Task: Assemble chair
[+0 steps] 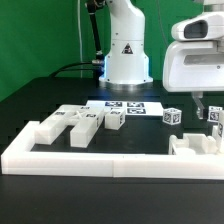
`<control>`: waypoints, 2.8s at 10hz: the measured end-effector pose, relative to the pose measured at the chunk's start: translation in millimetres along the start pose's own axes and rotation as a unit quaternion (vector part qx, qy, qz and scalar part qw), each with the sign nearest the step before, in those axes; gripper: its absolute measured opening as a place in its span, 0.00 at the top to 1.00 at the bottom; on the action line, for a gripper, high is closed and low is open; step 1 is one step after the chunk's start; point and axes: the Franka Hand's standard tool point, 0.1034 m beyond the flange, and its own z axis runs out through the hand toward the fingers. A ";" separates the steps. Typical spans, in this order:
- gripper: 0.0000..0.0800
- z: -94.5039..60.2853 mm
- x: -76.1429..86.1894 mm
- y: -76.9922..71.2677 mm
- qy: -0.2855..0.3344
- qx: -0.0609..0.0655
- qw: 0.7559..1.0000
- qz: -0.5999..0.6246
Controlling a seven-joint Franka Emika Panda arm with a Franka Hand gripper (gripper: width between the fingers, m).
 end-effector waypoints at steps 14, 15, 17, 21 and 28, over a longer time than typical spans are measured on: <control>0.64 2.4 0.2 -3.5 0.007 0.017 0.857 0.515; 0.64 2.6 0.2 -4.3 0.007 0.019 0.837 0.547; 0.64 2.3 0.1 -5.9 0.007 0.026 0.779 0.626; 0.31 2.8 -0.1 -6.4 0.007 0.026 0.786 0.618; 0.19 -0.1 4.8 -4.3 0.015 0.022 0.941 0.338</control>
Offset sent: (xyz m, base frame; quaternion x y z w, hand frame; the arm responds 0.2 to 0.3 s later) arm 0.0000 0.0000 0.0000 0.0000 0.0000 0.1296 0.9916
